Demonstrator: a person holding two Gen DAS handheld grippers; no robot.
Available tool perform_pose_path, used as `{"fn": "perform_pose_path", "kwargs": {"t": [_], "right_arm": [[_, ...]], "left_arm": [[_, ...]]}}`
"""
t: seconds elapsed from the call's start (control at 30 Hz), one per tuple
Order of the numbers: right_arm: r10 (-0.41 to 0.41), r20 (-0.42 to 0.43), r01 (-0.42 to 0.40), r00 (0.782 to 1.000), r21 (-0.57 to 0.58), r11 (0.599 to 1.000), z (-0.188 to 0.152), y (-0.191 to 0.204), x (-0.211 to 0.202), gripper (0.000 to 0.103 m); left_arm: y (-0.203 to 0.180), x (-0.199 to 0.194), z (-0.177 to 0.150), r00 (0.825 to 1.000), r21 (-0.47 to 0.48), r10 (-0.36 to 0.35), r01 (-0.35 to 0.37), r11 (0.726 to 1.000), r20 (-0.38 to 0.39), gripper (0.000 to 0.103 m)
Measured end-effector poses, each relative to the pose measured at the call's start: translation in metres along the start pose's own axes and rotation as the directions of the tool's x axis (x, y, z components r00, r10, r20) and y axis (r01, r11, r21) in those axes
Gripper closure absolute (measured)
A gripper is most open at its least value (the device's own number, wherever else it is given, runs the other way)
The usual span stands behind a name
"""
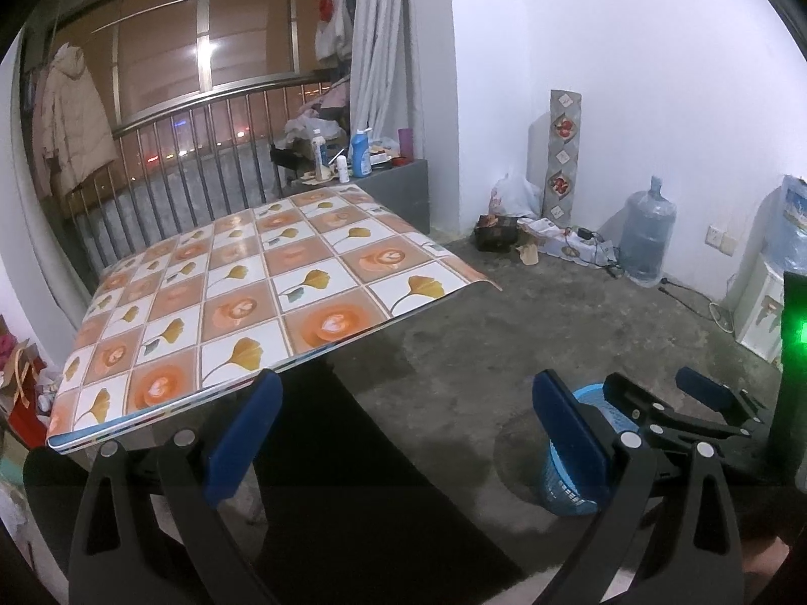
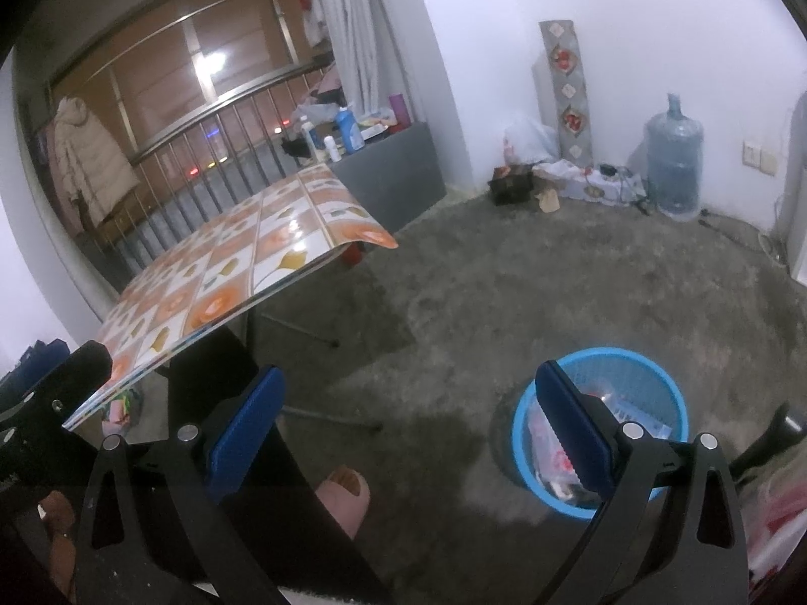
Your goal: Collect trash
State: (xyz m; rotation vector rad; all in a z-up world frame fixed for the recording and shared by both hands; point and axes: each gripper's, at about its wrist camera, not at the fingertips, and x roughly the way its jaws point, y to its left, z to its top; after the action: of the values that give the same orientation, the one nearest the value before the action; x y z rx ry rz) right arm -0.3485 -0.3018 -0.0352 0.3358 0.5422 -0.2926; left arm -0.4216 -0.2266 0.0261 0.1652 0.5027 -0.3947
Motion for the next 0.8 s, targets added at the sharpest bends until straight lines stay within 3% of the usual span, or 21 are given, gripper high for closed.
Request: {"fn": "perform_pose_path", "kwargs": {"t": [0.8], "right_arm": [[-0.001,-0.008,0.001,1.0,0.002,1.0,-0.001,0.003,0.001,0.008]], "left_arm": [[0.006,-0.012,0.001,0.998,-0.028,0.011,-0.009,1.0,0.061,0.005]]}}
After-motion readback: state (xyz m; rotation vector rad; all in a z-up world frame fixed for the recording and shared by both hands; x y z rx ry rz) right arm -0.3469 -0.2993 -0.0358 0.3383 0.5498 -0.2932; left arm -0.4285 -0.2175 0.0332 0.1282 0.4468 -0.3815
